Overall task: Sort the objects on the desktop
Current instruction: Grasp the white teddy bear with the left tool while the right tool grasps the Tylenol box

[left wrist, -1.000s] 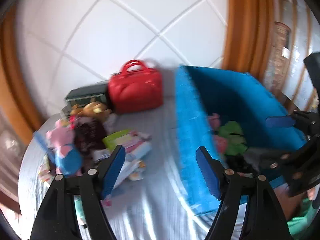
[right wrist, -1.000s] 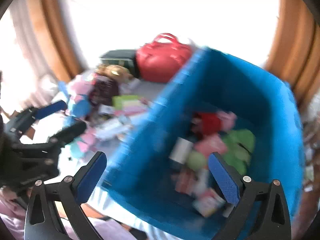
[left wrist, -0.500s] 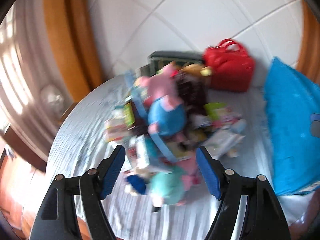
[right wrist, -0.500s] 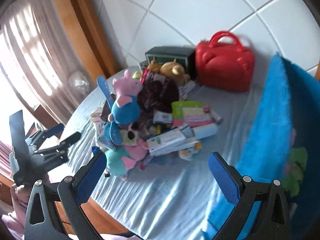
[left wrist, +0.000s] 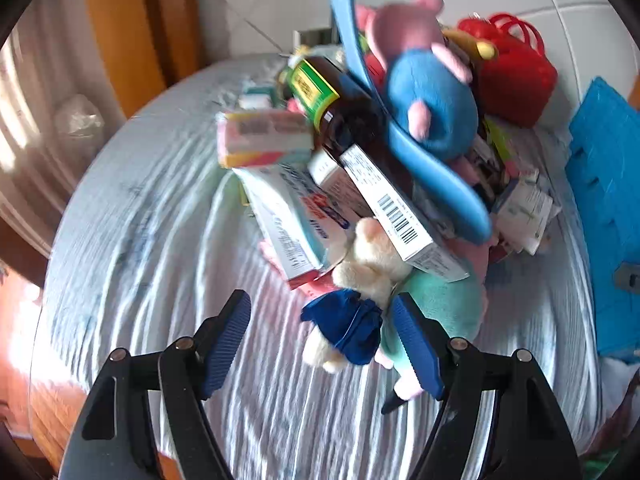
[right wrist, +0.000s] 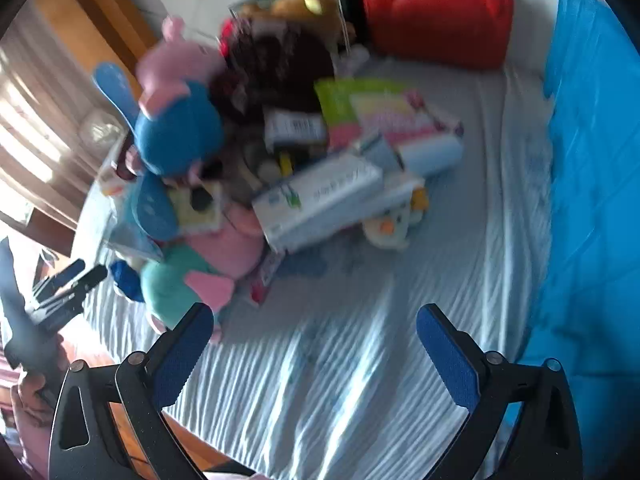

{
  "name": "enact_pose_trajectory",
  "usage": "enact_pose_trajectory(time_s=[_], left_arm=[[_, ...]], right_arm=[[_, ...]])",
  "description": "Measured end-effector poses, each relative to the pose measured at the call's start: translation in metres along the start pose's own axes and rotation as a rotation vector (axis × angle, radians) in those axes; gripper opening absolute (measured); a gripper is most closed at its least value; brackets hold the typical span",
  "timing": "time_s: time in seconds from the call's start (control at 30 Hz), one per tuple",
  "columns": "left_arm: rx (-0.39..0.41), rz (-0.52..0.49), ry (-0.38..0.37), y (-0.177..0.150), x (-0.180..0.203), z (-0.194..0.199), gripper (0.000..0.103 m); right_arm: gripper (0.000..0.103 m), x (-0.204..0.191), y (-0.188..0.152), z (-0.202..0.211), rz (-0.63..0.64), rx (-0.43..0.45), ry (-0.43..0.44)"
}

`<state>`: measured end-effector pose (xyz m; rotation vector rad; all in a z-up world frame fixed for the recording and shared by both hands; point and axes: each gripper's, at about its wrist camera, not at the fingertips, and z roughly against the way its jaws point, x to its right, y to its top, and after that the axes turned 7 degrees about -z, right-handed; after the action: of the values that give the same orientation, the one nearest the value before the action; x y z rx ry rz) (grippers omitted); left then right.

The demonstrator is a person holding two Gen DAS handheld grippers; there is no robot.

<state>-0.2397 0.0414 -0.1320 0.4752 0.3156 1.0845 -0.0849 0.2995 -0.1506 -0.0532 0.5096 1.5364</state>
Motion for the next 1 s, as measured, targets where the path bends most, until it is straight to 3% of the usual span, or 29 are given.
enact_pose_trajectory(time_s=[0.2, 0.3, 0.33, 0.37, 0.4, 0.77, 0.87, 0.97, 1.0], left_arm=[[-0.089, -0.051, -0.042, 0.005, 0.008, -0.048, 0.073], [-0.053, -0.098, 0.01, 0.001, 0.017, -0.051, 0.072], [-0.042, -0.11, 0.009, -0.001, 0.019, -0.048, 0.061], [-0.044, -0.111, -0.028, -0.005, 0.019, -0.046, 0.039], [-0.058, -0.095, -0.067, -0.009, 0.018, -0.044, 0.035], [-0.115, -0.003, -0.042, -0.06, -0.023, -0.034, 0.031], [-0.09, 0.051, -0.034, -0.066, -0.037, -0.023, 0.031], [-0.039, 0.096, -0.009, -0.064, -0.048, -0.006, 0.031], [-0.026, 0.106, -0.004, -0.063, -0.05, -0.003, 0.031]], right_arm=[[0.103, -0.003, -0.012, -0.021, -0.035, -0.045, -0.027], [0.103, -0.01, -0.014, -0.026, -0.037, -0.049, -0.033], [0.103, -0.015, -0.015, -0.03, -0.032, -0.056, -0.028], [0.103, -0.019, -0.016, -0.034, -0.025, -0.064, -0.024], [0.103, -0.025, -0.017, -0.038, -0.013, -0.075, -0.02], [0.103, -0.095, -0.02, -0.065, 0.104, -0.114, 0.03], [0.103, -0.115, -0.018, -0.059, 0.16, -0.072, 0.019], [0.102, -0.148, -0.019, -0.043, 0.273, 0.034, 0.023], [0.094, -0.156, -0.02, -0.041, 0.305, 0.06, 0.006]])
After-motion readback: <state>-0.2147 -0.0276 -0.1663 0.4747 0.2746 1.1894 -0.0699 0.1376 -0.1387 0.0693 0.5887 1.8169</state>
